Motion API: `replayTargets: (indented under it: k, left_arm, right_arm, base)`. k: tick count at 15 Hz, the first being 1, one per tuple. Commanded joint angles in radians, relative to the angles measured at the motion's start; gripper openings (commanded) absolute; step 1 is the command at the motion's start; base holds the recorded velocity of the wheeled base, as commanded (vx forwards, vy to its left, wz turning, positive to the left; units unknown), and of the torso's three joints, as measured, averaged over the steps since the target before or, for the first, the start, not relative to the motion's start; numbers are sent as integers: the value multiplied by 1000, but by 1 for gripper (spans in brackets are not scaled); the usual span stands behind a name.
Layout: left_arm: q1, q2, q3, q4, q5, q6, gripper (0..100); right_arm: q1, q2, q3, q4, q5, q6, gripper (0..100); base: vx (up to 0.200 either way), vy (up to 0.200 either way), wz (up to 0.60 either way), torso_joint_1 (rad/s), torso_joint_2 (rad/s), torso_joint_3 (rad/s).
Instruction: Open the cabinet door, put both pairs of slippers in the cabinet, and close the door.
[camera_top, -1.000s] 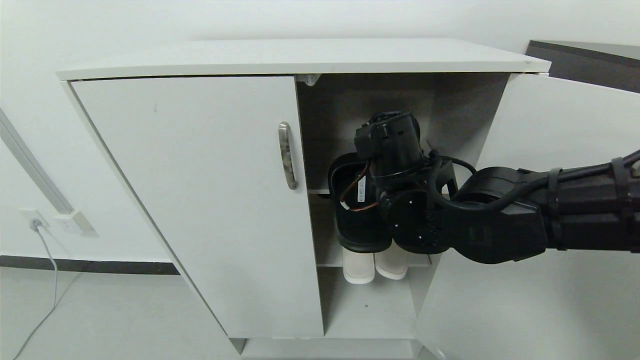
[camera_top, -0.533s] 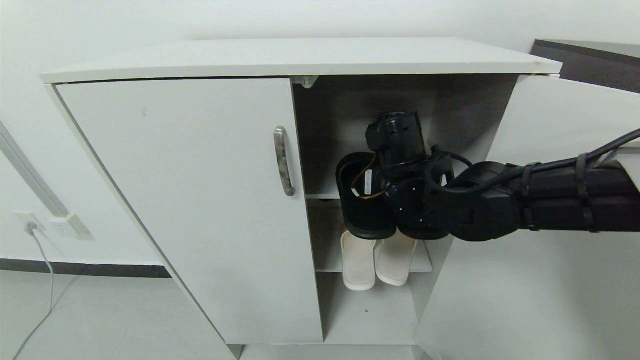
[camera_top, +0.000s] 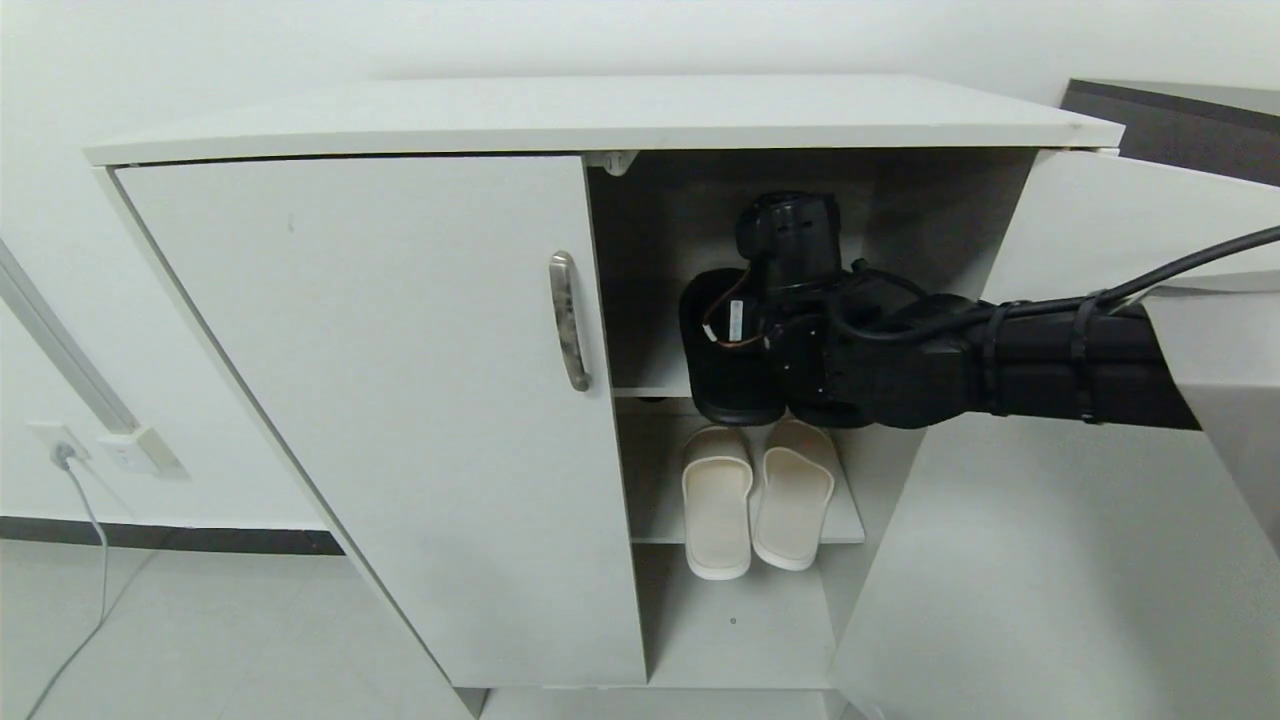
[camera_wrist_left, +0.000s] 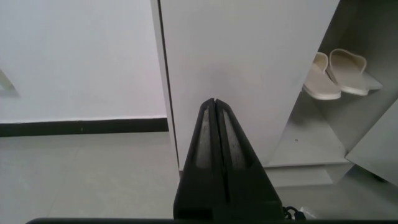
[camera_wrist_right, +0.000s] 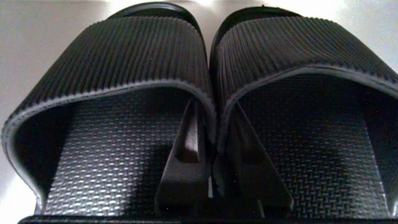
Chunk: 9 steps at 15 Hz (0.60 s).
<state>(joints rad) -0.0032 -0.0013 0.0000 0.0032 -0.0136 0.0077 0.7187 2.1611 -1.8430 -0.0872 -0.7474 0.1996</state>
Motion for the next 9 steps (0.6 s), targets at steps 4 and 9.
replayTargets:
  k: [4, 9]
  left_arm:
    - [0, 1, 0, 0, 0, -2, 0]
    - [0, 1, 0, 0, 1, -2, 0]
  right_arm:
    - [-10, 39, -44, 4, 2, -9, 0]
    - [-13, 62, -65, 4, 3, -15, 0]
  base:
    - [0, 0, 0, 0, 0, 0]
    - [0, 0, 0, 0, 0, 0]
